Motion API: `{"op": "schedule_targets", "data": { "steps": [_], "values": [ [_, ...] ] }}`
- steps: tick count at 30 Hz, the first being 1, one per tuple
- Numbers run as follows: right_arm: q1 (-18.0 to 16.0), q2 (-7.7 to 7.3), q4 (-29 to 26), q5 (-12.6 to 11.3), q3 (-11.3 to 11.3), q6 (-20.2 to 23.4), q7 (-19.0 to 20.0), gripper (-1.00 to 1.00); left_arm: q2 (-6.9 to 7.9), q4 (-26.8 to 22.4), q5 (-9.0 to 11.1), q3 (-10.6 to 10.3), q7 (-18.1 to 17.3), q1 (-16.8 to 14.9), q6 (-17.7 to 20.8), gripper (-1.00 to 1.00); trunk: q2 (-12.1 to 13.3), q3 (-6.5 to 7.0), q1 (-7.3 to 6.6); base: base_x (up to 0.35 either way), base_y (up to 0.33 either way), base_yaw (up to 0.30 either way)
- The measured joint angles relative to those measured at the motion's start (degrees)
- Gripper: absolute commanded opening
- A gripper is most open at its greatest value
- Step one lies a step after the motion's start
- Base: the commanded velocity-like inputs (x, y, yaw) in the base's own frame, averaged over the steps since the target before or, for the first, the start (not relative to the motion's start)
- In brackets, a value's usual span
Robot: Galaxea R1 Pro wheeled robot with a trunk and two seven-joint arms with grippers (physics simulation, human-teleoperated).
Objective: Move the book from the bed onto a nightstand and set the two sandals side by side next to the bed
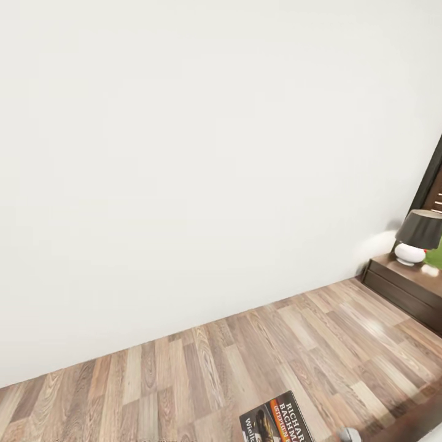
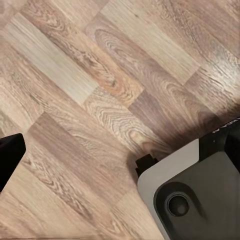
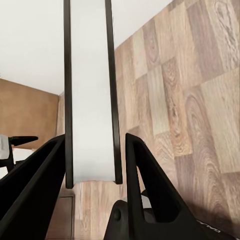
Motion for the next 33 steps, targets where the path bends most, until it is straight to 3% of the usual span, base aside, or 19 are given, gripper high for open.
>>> {"op": "schedule_targets", "data": {
  "steps": [33],
  "values": [
    [0.0,0.0,0.0,-0.1,0.0,0.0,0.0,-1.0,-0.52,0.0,0.0,0.0,0.1,0.0,0.0,1.0,0.0,0.0,0.0,0.0,0.0,0.247]
  ]
}}
